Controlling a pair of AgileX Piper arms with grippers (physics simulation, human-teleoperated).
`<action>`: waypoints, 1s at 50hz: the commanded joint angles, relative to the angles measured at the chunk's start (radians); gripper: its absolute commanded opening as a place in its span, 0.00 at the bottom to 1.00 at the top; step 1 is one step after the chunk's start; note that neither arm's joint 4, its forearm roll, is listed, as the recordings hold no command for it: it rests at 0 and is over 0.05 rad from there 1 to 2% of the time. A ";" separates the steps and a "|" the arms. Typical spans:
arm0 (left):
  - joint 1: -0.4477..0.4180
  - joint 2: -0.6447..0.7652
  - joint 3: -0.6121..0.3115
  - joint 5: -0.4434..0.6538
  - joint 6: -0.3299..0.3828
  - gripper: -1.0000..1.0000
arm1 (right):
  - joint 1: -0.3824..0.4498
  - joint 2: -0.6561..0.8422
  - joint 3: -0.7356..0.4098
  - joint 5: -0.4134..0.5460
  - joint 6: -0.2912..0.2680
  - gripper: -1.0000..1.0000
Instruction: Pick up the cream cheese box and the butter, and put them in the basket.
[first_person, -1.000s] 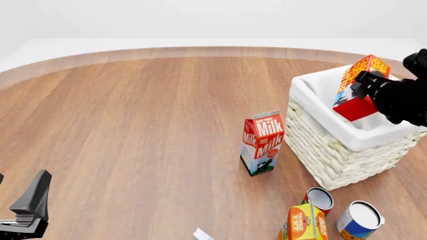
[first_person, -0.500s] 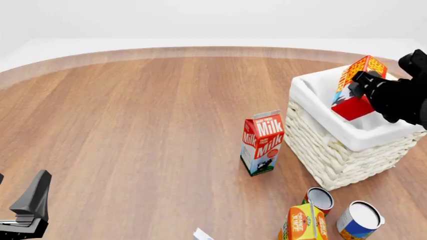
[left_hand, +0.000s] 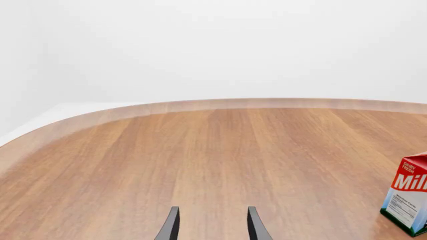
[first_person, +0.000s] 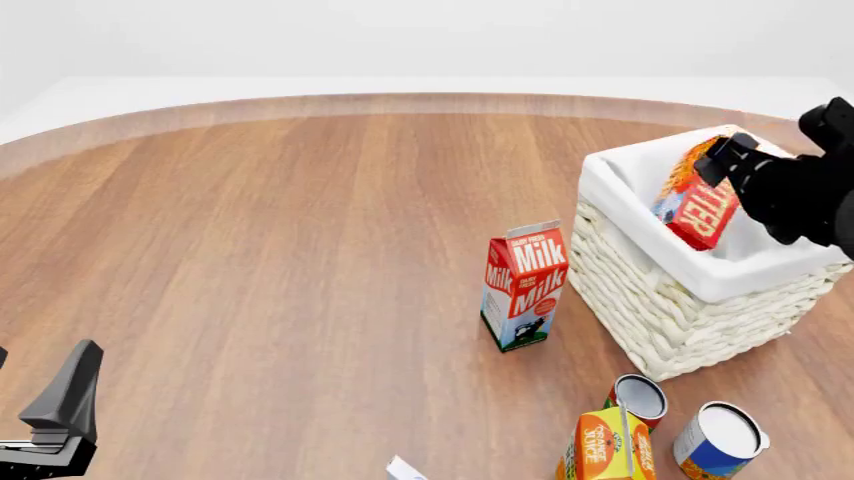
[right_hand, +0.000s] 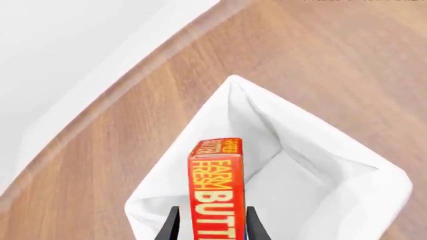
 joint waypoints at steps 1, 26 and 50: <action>0.000 0.000 0.000 0.000 0.000 1.00 | 0.004 0.008 -0.001 -0.003 0.023 1.00; 0.000 0.000 0.000 0.000 0.000 1.00 | 0.037 -0.035 -0.034 0.051 0.011 1.00; 0.000 0.000 0.000 0.000 0.000 1.00 | 0.146 -0.179 -0.123 0.213 -0.039 1.00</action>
